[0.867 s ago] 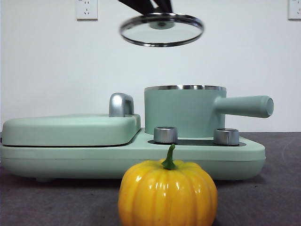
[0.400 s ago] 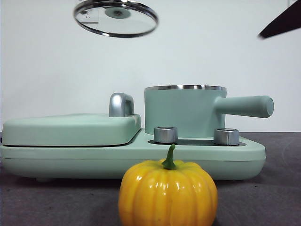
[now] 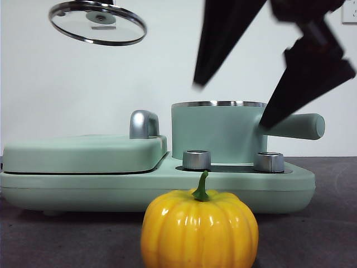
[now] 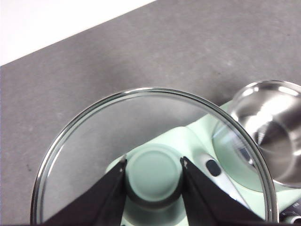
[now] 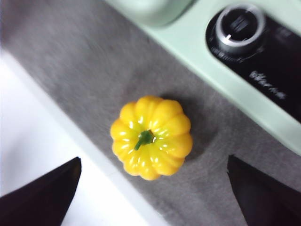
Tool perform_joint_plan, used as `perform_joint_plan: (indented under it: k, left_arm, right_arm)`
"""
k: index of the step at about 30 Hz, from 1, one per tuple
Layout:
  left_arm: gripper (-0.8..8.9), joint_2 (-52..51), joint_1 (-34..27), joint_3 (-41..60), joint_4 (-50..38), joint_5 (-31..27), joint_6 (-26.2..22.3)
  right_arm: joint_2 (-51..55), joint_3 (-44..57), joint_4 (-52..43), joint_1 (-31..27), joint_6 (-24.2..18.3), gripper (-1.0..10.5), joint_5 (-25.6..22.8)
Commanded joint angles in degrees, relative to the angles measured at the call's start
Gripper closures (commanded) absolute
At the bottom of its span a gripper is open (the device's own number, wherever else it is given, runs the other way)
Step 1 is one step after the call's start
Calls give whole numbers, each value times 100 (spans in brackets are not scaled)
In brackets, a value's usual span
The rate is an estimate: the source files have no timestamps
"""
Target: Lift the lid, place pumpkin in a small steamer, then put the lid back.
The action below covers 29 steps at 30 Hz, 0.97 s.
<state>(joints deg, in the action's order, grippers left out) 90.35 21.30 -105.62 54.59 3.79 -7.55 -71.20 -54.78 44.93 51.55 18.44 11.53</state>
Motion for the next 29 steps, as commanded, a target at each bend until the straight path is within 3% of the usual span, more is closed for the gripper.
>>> perform_joint_plan:
  k: [1,12,29]
  left_arm:
    - [696,-7,-74,-190,-149,68,-37]
    - [696,-7,-227,-190,-146,291,28]
    - [696,-7,-227,-190,-149,291,28]
  right_arm:
    - [-472,-249,59,247,35,409,-197]
    - [-1836,-938,372,603,-162,368,-450]
    - [-2686,-960,258,837,-280,369,-437]
